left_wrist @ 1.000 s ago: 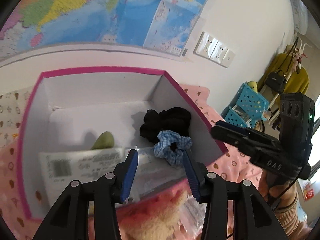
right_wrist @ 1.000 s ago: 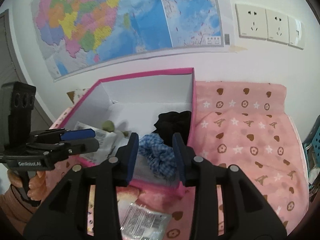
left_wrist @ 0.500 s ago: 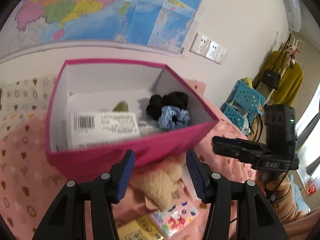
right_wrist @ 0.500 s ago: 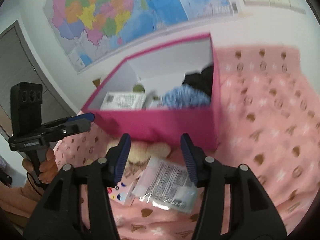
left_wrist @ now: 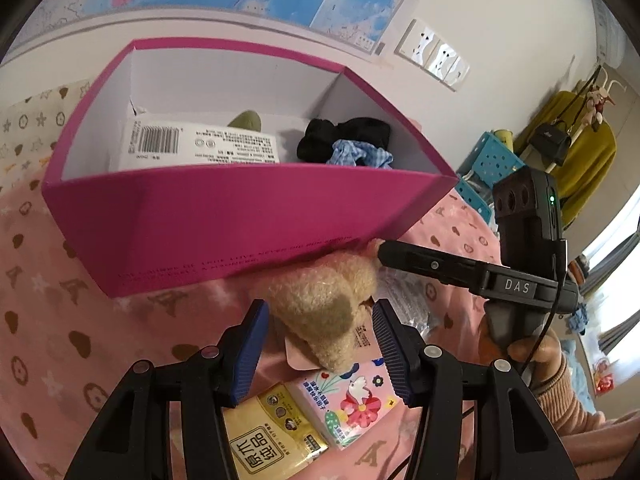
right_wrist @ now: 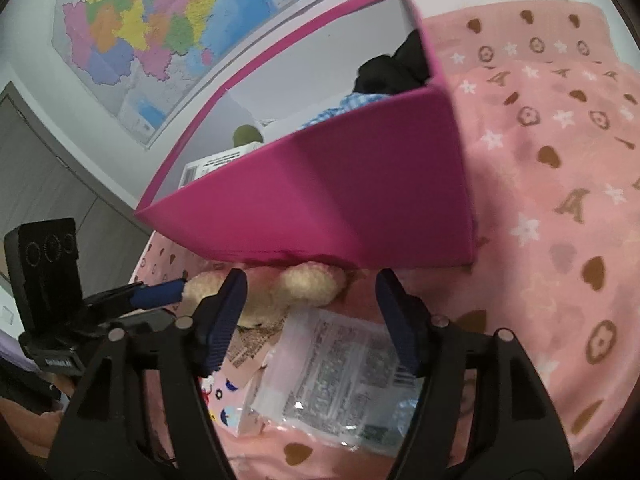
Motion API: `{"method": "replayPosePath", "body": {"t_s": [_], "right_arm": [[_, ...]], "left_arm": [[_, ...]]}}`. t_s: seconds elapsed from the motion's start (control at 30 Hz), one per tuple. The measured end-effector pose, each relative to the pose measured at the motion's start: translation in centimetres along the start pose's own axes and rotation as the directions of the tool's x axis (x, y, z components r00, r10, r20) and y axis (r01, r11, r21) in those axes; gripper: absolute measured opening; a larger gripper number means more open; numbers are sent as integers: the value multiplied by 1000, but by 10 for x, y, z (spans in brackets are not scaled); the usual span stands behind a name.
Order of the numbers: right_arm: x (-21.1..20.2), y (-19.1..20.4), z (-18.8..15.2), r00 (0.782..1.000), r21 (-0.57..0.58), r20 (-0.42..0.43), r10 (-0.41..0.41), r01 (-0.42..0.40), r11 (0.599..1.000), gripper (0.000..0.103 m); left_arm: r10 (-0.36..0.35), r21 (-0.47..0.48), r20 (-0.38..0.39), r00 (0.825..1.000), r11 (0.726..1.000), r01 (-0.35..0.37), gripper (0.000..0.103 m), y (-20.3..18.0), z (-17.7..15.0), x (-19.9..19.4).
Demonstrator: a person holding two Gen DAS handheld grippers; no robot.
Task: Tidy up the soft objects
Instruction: 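Grasp the cream plush bunny with the right tool and lift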
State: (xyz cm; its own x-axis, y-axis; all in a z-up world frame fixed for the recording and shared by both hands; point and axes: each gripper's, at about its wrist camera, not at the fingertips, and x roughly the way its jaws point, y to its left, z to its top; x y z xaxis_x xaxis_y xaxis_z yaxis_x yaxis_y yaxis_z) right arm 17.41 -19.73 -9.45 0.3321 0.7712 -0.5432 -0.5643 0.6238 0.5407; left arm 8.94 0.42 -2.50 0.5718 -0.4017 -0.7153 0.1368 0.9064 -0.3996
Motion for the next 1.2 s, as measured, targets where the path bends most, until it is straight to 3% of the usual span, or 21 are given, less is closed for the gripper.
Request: {"method": "replayPosePath", "body": {"t_s": [0.13,0.2,0.4,0.9,1.2], "right_arm": [[9,5,0,1000,-20,-11,20,-20,1000,68],[9,6,-1,1000,-30,-8,26,-26,999,54],[5,12,-1,1000,-83,-7,-6,6,997,30],[-20,27,-8,999,-145,54,-5,13,989,26],[-73,59,-7,989,-235,145,28,7,972,26]], "left_arm": [[-13,-19,-25,1000,1000,13,55,3,-1,7],[-17,-21,-33,999,1000,16,55,3,-1,10],[-23,-23,-57,998,999,21,52,3,0,17],[-31,38,-17,999,999,32,50,-10,-5,-3],[-69,97,48,996,993,64,50,-36,-3,-34]]}}
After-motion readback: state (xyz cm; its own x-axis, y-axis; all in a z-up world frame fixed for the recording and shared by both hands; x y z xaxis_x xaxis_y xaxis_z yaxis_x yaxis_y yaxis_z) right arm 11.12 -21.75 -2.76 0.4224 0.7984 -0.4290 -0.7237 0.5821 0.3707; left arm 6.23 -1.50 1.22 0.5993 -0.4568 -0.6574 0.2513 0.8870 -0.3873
